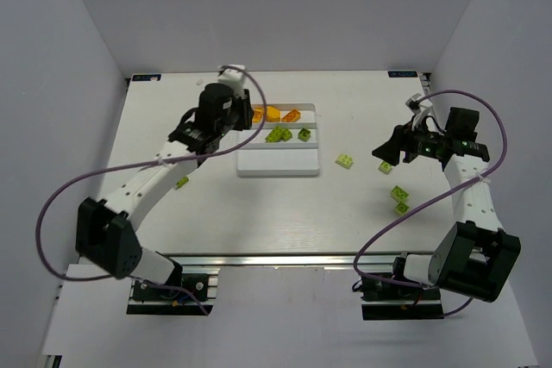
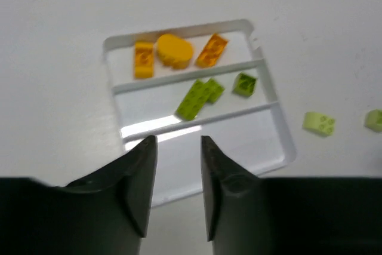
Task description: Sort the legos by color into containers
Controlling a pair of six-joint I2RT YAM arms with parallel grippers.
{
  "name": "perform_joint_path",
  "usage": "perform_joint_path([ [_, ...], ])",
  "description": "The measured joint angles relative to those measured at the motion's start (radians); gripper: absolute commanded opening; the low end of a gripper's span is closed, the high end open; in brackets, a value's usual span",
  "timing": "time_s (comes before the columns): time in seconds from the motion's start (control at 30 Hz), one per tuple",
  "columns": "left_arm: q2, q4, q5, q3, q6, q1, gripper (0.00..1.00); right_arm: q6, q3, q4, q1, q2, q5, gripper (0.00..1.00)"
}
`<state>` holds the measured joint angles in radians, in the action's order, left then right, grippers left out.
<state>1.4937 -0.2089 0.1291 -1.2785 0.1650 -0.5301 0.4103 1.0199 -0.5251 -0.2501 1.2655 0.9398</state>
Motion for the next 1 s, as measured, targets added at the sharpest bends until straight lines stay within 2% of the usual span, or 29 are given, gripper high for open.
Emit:
perform_joint_path([
  [0.03,-0.05,-0.032,0.007,0.034,0.049,0.017,0.61,0.014,0.0,-0.008,0.008,0.003,-0.017,0.7],
  [0.07,-0.097,-0.061,0.013,0.075,0.098,0.042,0.79,0.022,0.0,-0.011,0.016,0.004,-0.029,0.72],
  [0.1,-0.137,-0.089,0.019,0.12,0.138,0.072,0.87,0.027,0.0,-0.011,0.023,0.004,-0.04,0.74],
  [0.2,-0.207,-0.177,0.035,0.259,0.265,0.179,0.98,0.026,-0.003,-0.007,0.052,0.002,-0.065,0.75],
  [0.3,-0.209,-0.3,0.06,0.36,0.379,0.282,0.98,0.015,-0.013,0.007,0.074,-0.014,-0.082,0.75],
  [0.43,-0.202,-0.413,0.073,0.388,0.492,0.369,0.98,0.008,-0.035,0.014,0.088,-0.051,-0.093,0.76],
  [0.67,-0.08,-0.41,0.064,0.388,0.577,0.487,0.98,0.0,-0.048,0.029,0.088,-0.065,-0.1,0.76],
  [0.87,0.06,-0.373,0.042,0.386,0.577,0.517,0.98,0.0,-0.056,0.028,0.088,-0.069,-0.1,0.76],
  [0.97,0.109,-0.365,0.04,0.368,0.569,0.521,0.94,0.0,-0.056,0.028,0.088,-0.069,-0.1,0.76],
  [1.0,0.119,-0.364,0.04,0.357,0.564,0.522,0.88,0.0,-0.056,0.029,0.088,-0.069,-0.1,0.76],
])
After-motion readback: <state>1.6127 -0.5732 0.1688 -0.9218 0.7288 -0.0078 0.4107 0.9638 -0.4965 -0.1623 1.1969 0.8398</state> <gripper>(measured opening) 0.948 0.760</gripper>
